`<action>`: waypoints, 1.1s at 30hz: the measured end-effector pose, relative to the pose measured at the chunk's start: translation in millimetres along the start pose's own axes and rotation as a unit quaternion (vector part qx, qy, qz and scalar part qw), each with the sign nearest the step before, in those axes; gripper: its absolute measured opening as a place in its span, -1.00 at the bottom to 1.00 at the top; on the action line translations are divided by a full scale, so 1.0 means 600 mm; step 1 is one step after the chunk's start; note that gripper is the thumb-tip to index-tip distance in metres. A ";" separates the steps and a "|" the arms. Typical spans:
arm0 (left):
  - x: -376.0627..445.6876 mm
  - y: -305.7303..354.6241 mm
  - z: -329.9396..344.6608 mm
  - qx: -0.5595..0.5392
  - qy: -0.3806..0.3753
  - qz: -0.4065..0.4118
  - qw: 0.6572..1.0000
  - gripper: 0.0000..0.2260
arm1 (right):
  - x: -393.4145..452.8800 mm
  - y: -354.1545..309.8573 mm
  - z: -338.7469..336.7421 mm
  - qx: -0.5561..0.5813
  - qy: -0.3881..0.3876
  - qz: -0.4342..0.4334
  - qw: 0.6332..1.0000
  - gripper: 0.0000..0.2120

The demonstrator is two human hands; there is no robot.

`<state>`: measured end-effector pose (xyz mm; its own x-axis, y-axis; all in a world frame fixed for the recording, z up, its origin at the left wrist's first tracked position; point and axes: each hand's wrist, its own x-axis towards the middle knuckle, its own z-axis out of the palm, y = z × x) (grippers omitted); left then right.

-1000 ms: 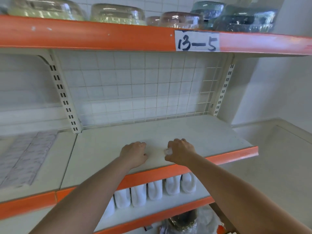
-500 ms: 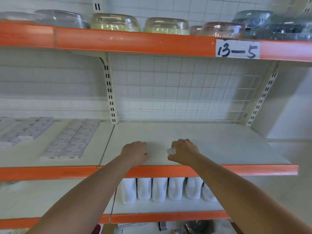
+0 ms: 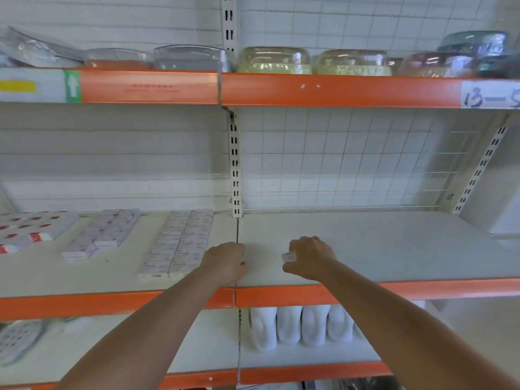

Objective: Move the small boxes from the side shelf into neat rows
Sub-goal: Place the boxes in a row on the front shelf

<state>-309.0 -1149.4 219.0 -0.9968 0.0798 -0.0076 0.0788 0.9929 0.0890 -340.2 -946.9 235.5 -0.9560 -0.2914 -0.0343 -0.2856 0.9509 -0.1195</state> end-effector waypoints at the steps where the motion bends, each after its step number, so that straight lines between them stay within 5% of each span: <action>1: -0.003 -0.019 -0.003 -0.001 0.001 0.003 1.000 -0.73 | 0.002 -0.019 0.001 0.002 0.002 0.002 1.000 -0.57; 13: -0.044 -0.192 -0.019 -0.041 0.013 0.010 0.999 -0.88 | 0.016 -0.203 0.028 0.010 -0.001 0.004 1.000 -0.57; 17: -0.060 -0.218 -0.031 -0.037 0.019 -0.002 0.999 -0.72 | 0.025 -0.240 0.031 0.001 -0.014 -0.009 1.000 -0.55; 33: -0.086 -0.278 -0.026 -0.041 0.024 -0.108 0.993 -0.72 | 0.075 -0.328 0.034 -0.008 -0.039 -0.130 0.991 -0.49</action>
<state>-271.2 -1320.5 220.1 -0.9901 -0.1398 0.0127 -0.1356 0.9759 0.1711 -325.5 -1149.2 237.3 -0.8423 -0.5329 -0.0810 -0.5226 0.8442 -0.1191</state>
